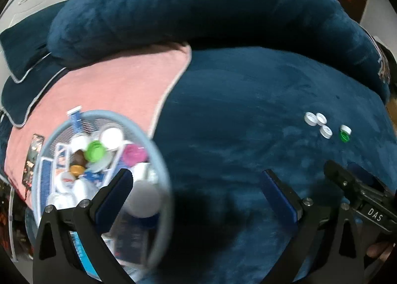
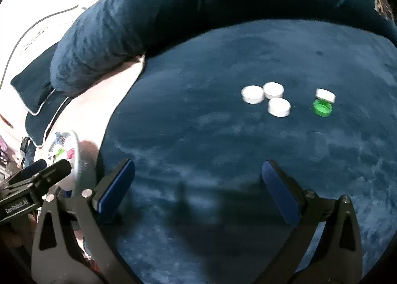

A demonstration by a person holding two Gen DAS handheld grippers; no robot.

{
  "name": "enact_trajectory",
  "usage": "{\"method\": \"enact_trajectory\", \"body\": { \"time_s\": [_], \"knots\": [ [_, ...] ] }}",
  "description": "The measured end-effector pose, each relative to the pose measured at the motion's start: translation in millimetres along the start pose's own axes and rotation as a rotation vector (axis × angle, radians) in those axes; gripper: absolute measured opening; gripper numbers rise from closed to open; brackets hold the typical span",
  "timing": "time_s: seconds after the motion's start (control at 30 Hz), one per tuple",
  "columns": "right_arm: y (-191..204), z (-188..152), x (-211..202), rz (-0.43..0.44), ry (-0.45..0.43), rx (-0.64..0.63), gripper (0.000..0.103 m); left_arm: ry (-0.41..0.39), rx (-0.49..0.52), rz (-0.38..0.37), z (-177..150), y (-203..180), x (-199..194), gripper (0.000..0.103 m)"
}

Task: Organize objects
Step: 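Move both grippers back over the remaining white caps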

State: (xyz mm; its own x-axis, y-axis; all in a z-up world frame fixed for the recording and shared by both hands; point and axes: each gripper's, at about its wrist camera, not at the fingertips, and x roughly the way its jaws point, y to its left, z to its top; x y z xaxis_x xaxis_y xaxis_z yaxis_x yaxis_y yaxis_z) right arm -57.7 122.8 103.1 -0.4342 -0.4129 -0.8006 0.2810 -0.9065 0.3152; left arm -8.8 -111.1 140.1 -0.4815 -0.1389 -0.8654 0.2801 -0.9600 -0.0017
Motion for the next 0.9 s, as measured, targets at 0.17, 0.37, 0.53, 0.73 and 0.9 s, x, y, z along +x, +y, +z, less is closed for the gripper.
{"method": "enact_trajectory", "body": {
  "time_s": [0.17, 0.37, 0.53, 0.73, 0.9],
  "knots": [
    [-33, 5, -6, -0.018, 0.031, 0.056, 0.103, 0.010, 0.038, -0.061, 20, -38, 7, 0.102],
    [-97, 43, -15, -0.050, 0.084, 0.186, 0.103, 0.055, 0.143, -0.171, 58, -100, 27, 0.102],
    [-149, 78, -4, -0.050, 0.143, 0.278, 0.103, 0.140, 0.184, -0.277, 85, -144, 75, 0.102],
    [-180, 90, 35, -0.047, 0.179, 0.366, 0.100, 0.190, 0.097, -0.310, 84, -156, 118, 0.102],
    [-181, 95, 63, -0.063, 0.204, 0.369, 0.087, 0.197, 0.093, -0.308, 82, -160, 132, 0.102]
  ]
}}
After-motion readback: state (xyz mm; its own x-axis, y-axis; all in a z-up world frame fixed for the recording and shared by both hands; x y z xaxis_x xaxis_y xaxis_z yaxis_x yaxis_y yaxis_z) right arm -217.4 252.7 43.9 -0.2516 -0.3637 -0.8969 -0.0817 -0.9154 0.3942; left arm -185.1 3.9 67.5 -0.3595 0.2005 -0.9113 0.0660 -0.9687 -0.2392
